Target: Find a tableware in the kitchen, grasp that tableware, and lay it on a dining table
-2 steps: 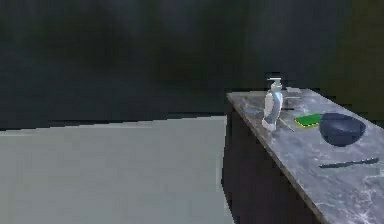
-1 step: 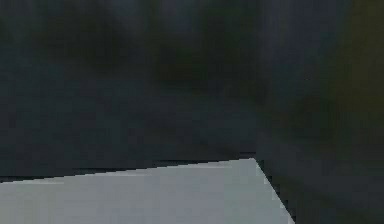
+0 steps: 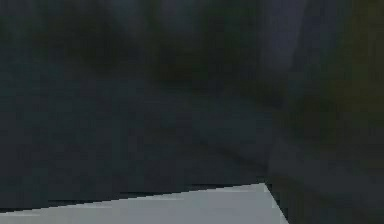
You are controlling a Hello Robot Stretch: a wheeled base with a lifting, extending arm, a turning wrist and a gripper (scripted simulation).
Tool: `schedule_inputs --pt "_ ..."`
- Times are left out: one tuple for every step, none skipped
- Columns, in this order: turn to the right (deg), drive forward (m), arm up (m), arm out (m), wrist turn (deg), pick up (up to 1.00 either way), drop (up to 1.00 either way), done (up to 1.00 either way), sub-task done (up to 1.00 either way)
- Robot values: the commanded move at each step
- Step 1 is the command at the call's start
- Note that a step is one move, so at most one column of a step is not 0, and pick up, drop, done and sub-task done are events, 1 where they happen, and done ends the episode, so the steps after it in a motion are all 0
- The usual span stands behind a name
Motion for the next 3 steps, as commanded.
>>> schedule_inputs --pt "30.0 0.0 0.0 0.0 0.0 0.0 0.0 0.0 0.0" --pt "0.0 0.2 0.0 0.0 0.0 0.0 0.0 0.0 0.0" --pt "39.0 0.0 0.0 0.0 0.0 0.0 0.0 0.0 0.0"
